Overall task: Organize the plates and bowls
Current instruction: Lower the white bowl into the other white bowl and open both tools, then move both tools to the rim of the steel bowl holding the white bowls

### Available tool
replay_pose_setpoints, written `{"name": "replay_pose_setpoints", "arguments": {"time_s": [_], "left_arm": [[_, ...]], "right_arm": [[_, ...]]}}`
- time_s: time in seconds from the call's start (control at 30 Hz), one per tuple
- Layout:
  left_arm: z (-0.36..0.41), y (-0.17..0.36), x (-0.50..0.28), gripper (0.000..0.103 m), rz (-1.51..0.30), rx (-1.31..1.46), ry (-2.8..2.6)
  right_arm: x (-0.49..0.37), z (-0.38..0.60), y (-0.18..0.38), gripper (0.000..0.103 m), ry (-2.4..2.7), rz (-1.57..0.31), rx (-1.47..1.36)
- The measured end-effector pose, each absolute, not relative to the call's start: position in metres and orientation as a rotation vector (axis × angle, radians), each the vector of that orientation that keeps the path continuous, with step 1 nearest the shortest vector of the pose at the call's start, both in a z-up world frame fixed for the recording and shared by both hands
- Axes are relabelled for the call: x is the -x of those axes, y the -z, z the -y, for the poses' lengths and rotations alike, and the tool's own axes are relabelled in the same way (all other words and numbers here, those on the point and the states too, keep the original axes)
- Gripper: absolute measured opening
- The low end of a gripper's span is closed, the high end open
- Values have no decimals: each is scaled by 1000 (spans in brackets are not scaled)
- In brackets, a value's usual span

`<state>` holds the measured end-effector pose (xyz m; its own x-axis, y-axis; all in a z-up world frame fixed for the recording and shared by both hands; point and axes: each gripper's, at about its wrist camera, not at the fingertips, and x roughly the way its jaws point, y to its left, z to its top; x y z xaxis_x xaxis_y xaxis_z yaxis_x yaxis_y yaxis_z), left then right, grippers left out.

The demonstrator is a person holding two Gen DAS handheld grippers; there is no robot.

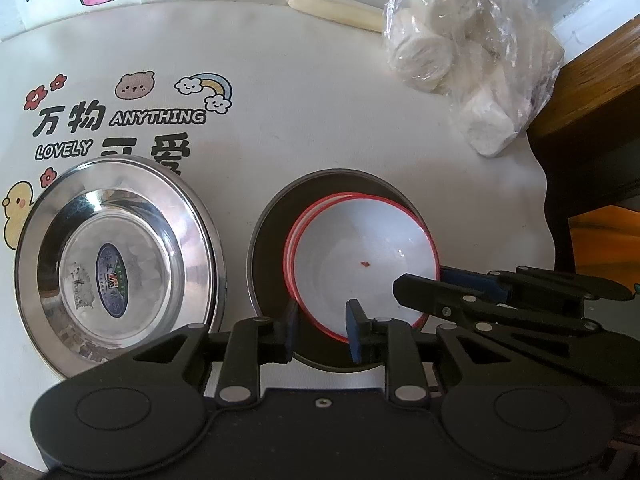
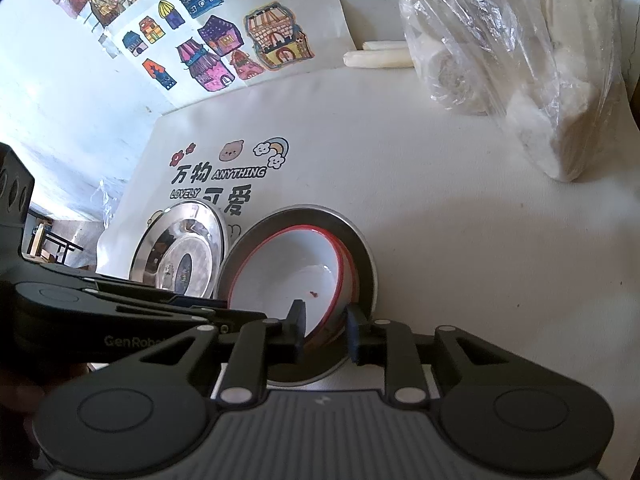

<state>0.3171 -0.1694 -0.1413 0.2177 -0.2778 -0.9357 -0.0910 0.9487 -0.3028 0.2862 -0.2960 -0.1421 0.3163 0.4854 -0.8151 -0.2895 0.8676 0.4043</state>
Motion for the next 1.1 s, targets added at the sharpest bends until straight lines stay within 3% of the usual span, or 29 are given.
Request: {"name": "replay_pose_setpoints", "arguments": {"time_s": [0.37, 0.6, 0.77, 0.83, 0.9, 0.93, 1.1], "left_arm": [[166, 137, -310, 31, -1328, 336, 126], [158, 126, -306, 60, -1284, 358, 116], [156, 116, -307, 84, -1237, 342, 123], [153, 113, -309, 102, -1221, 335, 114], [148, 112, -312, 102, -1203, 323, 102], [145, 111, -314, 102, -1192, 311, 96], [138, 107, -318, 102, -1126, 217, 80]], "right_arm": [[-280, 302, 138, 28, -511, -1126, -212], [-274, 312, 132, 34, -502, -1101, -243], [-273, 324, 125, 57, -468, -1072, -275], [-273, 330, 122, 68, -445, -1063, -289], [-273, 336, 121, 82, -415, -1052, -302], [-272, 339, 121, 99, -396, -1046, -307], [-268, 350, 127, 103, -273, -1020, -304]]}}
